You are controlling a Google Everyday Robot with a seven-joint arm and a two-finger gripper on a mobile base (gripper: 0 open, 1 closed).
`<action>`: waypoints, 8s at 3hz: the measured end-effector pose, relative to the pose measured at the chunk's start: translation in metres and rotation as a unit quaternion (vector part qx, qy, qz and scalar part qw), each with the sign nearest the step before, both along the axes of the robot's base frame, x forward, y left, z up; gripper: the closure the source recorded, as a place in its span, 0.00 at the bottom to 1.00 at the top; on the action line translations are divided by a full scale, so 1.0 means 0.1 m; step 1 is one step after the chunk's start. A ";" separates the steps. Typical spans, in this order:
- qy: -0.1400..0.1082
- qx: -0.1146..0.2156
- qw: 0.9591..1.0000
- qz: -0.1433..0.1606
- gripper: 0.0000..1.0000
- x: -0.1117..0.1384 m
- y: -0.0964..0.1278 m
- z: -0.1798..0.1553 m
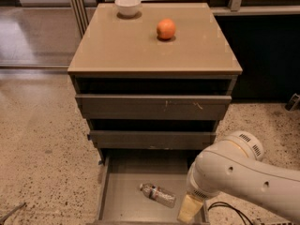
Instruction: Pick water bottle from bottom drawer and place on counter
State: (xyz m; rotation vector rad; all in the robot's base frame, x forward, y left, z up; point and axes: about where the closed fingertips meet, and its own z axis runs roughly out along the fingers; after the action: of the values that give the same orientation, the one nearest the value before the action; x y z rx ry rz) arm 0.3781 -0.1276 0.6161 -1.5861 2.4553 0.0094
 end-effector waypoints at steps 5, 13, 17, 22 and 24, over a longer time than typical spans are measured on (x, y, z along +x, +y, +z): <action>0.003 0.052 0.995 -0.081 0.00 0.21 0.10 -0.57; 0.045 0.232 0.961 -0.144 0.00 0.69 0.11 -2.78; 0.055 0.243 0.961 -0.118 0.00 1.22 0.72 -3.68; 0.072 0.226 0.966 -0.101 0.00 1.28 0.92 -4.40; 0.077 0.223 0.966 -0.109 0.00 1.29 0.92 -4.56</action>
Offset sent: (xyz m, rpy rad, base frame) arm 0.0019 0.0001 -0.0015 0.0056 0.0054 -0.0668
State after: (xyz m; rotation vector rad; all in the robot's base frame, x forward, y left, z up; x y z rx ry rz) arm 0.5068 -0.0358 0.1604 -1.1567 2.4919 0.6258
